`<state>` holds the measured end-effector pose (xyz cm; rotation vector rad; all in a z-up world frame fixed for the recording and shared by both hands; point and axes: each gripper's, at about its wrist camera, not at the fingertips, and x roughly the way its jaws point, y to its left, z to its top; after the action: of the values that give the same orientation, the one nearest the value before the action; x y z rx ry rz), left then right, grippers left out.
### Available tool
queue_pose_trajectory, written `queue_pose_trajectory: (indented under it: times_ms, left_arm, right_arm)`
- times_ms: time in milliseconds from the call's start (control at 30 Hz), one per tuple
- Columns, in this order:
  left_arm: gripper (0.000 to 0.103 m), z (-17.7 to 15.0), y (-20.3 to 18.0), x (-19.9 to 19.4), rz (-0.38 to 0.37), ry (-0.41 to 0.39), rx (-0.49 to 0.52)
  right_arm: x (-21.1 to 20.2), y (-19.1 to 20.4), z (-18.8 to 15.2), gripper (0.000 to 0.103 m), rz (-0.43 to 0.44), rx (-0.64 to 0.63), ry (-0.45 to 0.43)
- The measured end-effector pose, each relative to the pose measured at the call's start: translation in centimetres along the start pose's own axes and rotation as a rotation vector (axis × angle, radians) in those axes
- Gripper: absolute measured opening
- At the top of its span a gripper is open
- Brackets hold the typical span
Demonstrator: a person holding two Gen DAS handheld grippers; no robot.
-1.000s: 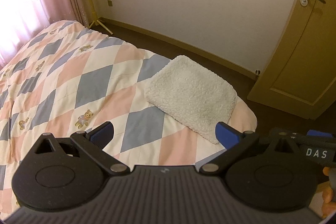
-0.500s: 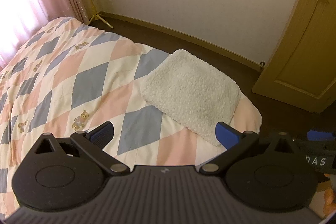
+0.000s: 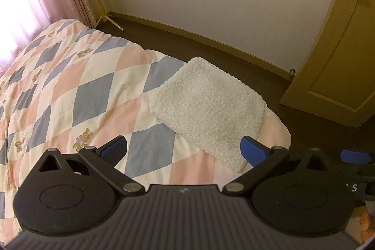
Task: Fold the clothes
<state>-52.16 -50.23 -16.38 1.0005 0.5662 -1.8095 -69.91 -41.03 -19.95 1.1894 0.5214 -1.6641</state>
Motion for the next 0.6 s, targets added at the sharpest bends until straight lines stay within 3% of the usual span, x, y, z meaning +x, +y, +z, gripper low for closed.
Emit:
queue_pose_trajectory:
  times_ms: [600]
  left_arm:
    - [0.102,1.0,-1.7,2.4,-0.012,0.017,-0.01]
  right_arm:
    - [1.4,-2.0,1.8,0.101,-0.012,-0.004,0.029]
